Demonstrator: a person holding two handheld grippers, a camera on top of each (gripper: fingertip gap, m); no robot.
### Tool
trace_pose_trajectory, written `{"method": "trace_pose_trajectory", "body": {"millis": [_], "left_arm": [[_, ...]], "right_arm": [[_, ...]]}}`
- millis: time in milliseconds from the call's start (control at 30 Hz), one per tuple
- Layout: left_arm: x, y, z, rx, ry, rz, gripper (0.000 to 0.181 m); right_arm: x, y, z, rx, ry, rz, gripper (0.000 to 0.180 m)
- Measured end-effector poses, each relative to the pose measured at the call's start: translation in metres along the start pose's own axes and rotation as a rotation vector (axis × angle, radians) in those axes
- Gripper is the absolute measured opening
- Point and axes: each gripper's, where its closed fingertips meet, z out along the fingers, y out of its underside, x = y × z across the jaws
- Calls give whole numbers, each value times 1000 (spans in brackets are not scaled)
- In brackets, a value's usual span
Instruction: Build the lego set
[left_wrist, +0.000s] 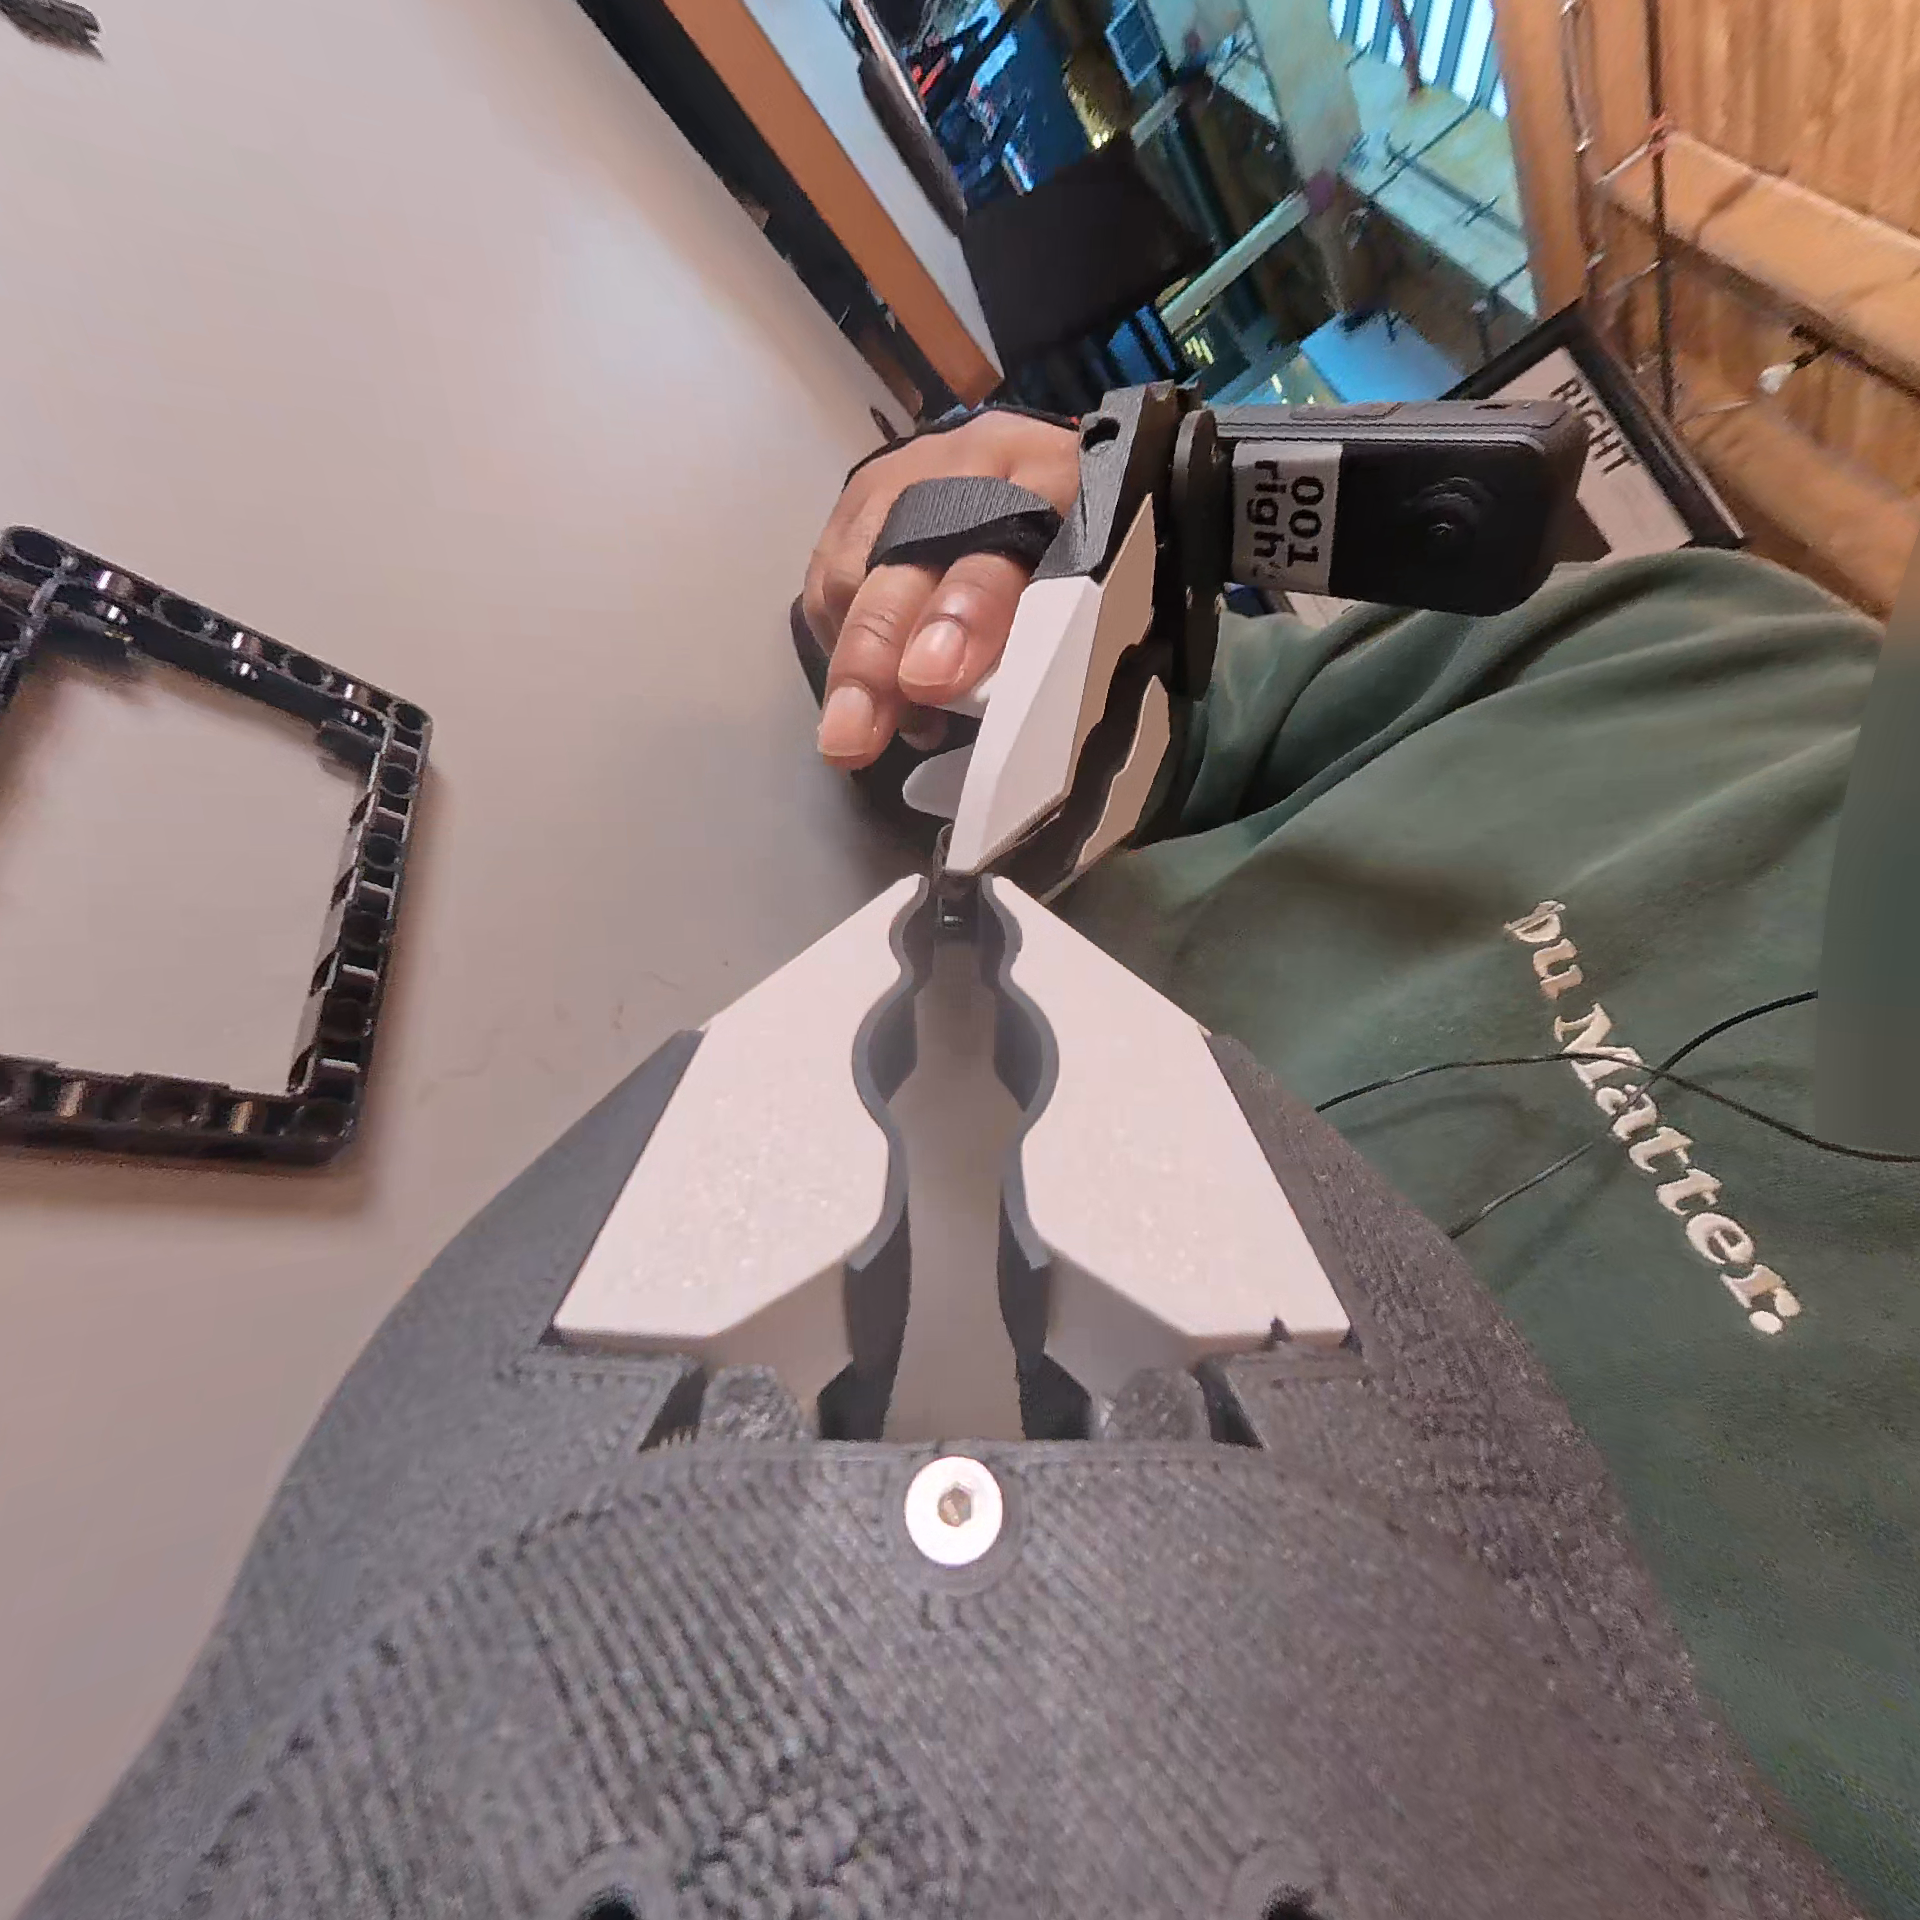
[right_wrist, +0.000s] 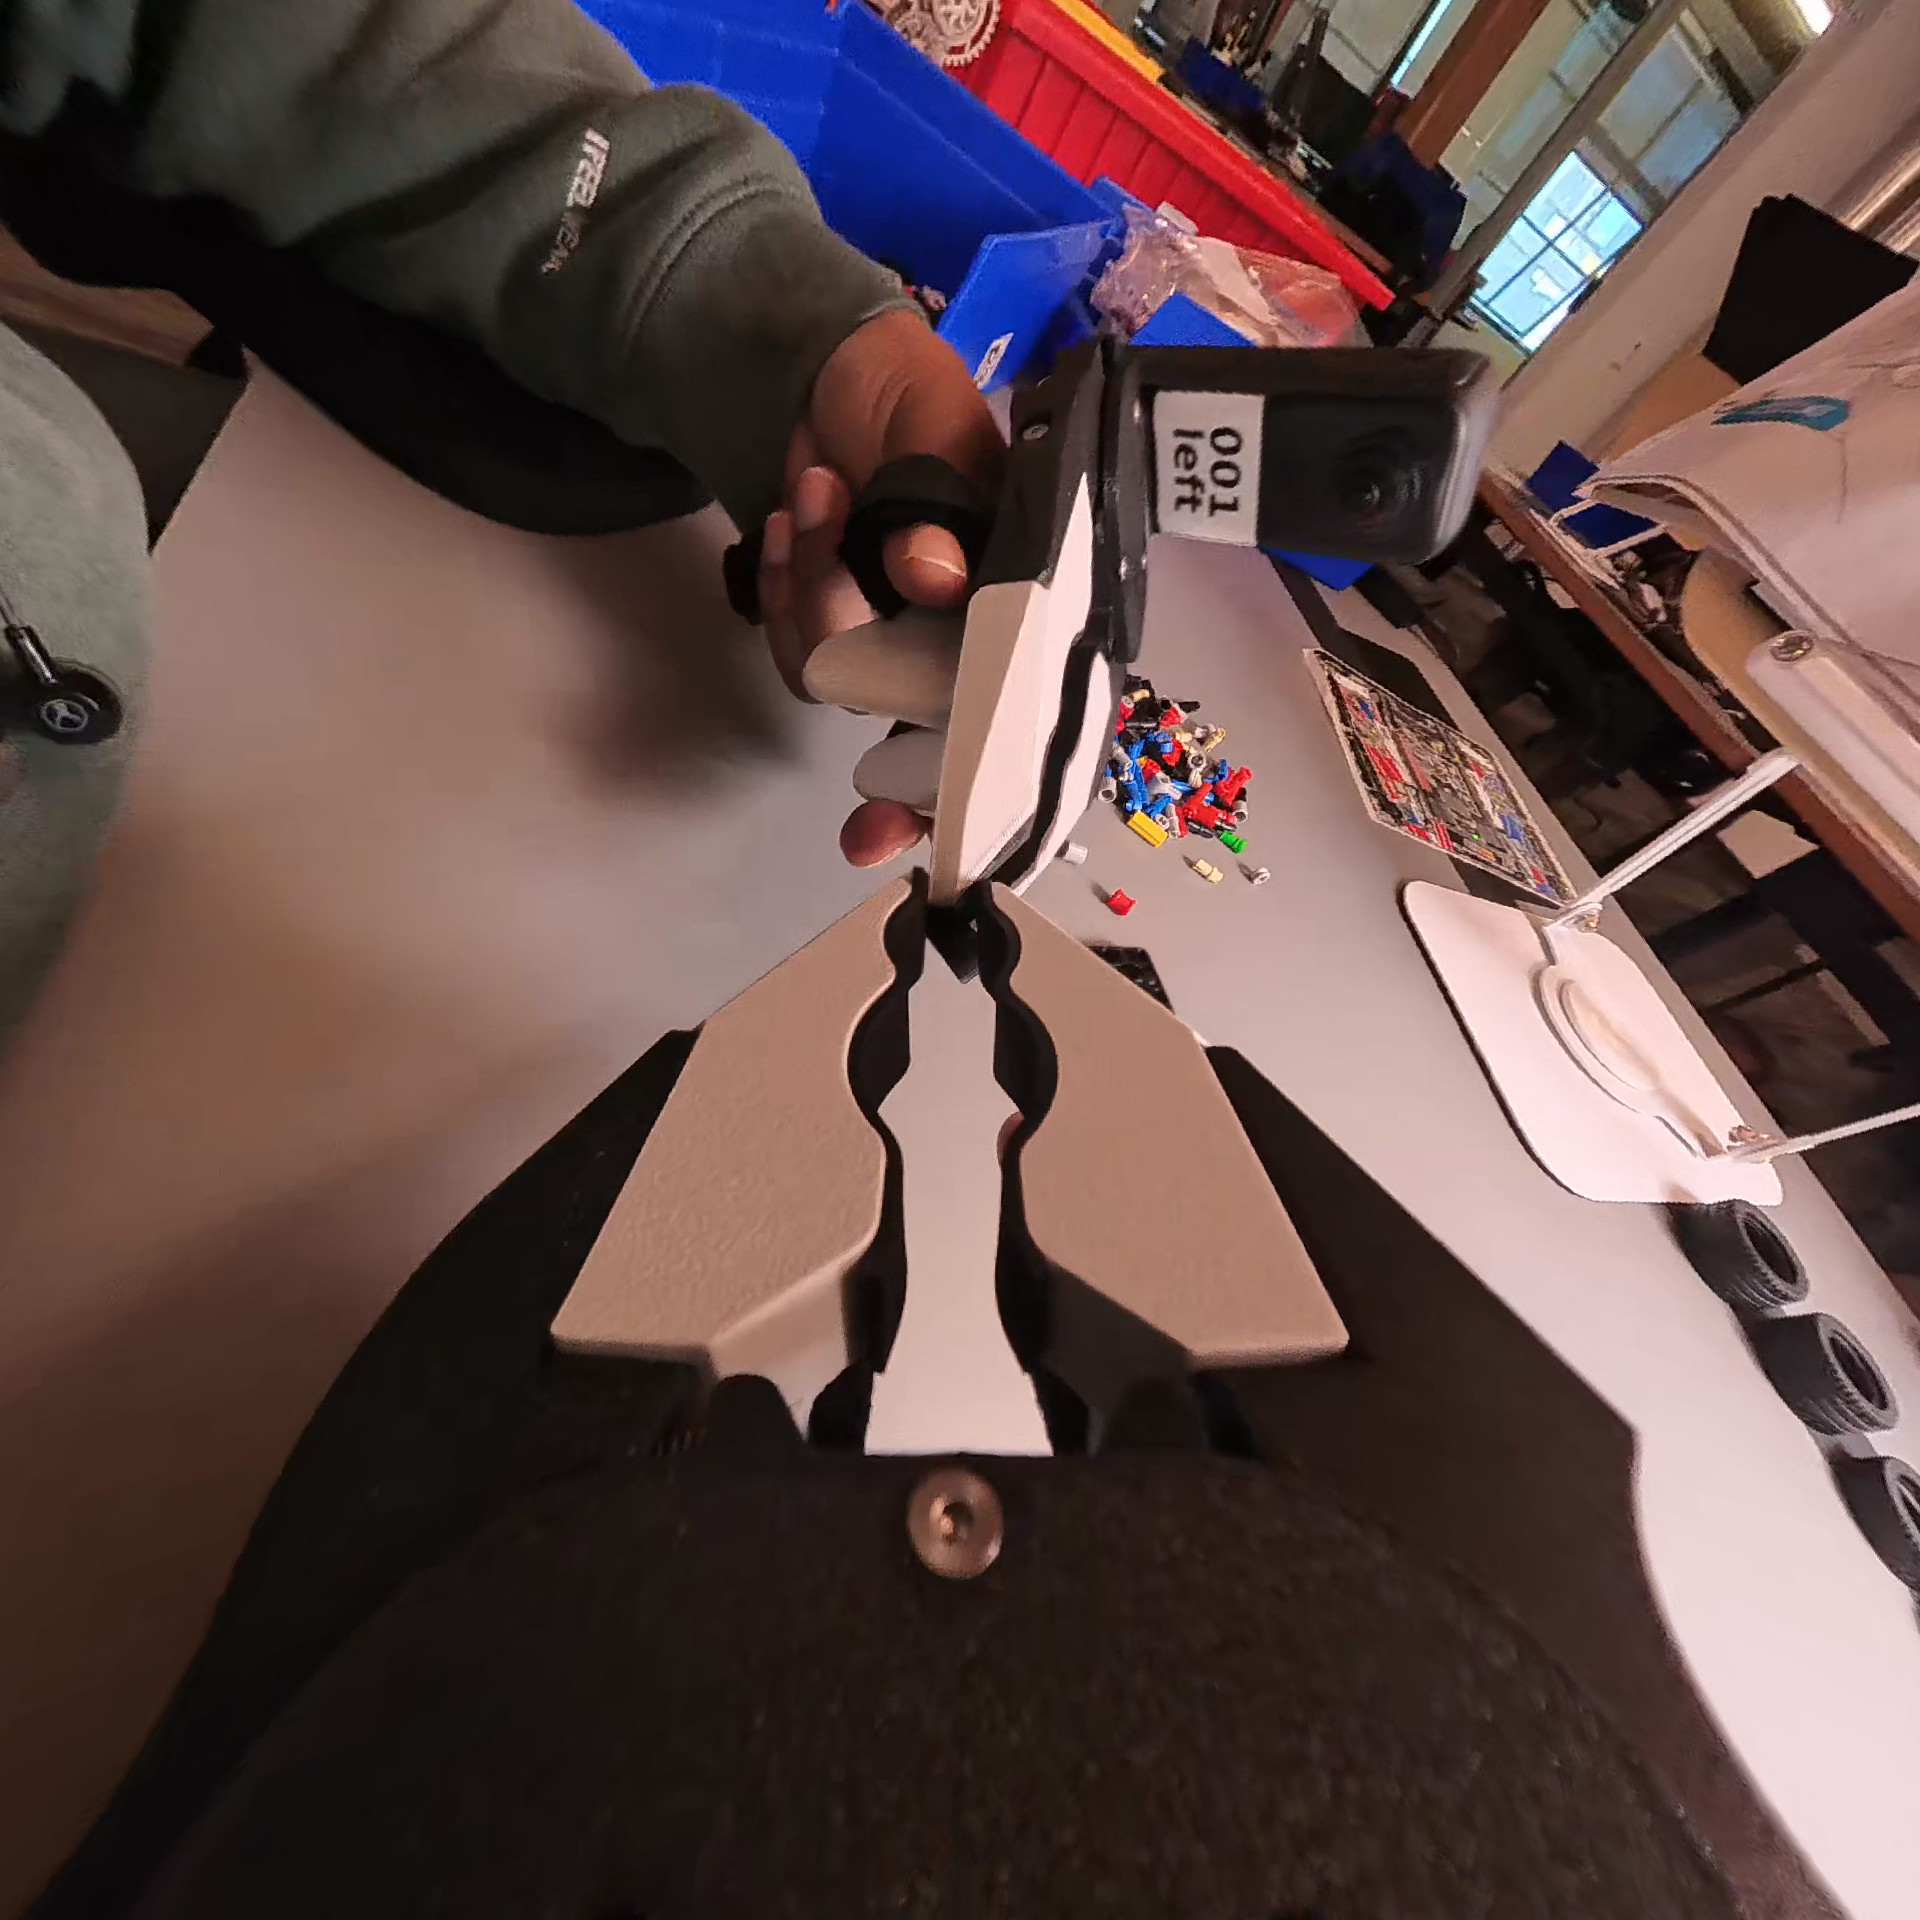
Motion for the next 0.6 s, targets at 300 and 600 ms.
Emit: {"method": "trace_pose_trajectory", "body": {"millis": [300, 600], "left_arm": [[5, -7, -6, 67, 53, -25, 8], [-1, -13, -18, 122, 12, -10, 0]], "right_arm": [[4, -5, -2, 42, 13, 56, 2], [8, 5, -3, 30, 29, 99, 0]]}}
